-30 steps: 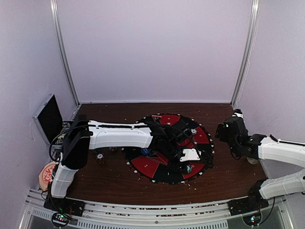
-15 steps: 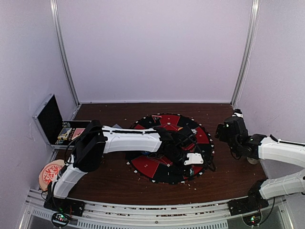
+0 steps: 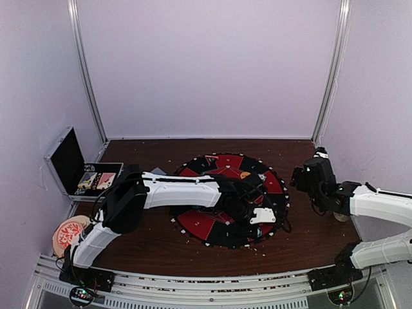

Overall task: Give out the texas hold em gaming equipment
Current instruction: Place the poker chips pile at the big blind area.

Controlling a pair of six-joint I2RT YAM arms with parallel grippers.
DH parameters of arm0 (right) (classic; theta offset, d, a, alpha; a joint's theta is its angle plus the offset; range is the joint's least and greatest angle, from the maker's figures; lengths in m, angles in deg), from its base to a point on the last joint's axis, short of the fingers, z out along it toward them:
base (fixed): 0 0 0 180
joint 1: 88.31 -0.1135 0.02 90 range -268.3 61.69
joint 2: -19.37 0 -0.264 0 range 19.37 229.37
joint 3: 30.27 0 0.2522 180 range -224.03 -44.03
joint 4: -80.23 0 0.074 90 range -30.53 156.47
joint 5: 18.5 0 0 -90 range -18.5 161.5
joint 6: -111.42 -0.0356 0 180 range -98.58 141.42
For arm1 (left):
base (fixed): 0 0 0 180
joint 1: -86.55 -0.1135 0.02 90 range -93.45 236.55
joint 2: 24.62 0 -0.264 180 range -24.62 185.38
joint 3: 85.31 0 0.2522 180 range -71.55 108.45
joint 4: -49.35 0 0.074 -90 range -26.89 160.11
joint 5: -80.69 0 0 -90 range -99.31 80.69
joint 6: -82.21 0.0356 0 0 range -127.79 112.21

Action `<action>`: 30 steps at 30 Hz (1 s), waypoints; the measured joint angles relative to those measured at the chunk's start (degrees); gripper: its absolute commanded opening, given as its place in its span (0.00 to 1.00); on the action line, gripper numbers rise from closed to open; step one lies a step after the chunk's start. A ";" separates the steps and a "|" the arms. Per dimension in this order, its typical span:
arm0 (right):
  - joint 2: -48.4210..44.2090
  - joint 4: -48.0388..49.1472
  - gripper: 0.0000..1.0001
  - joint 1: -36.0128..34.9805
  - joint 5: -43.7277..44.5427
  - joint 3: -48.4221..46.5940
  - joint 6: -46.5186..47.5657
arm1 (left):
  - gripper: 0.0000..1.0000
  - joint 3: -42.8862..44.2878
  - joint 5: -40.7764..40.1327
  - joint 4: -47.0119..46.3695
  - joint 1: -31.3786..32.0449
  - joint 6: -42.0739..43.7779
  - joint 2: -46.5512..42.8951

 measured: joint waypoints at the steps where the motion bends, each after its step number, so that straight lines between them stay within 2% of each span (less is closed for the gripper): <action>1: 0.00 0.02 0.98 0.00 0.00 0.00 -0.02 | 0.29 0.70 -0.48 0.09 0.00 -0.15 0.02; 9: 0.00 0.02 0.98 0.00 0.00 0.00 -0.02 | 0.29 12.31 -4.24 -0.24 -1.25 -2.69 0.52; 17: -0.11 0.00 0.98 0.00 0.07 0.04 -0.07 | 0.29 23.74 -7.65 -3.48 -7.19 -3.13 5.14; 30: 0.50 0.15 0.98 0.02 0.17 0.09 -0.07 | 0.28 29.77 -11.30 -13.40 -15.06 -1.92 15.52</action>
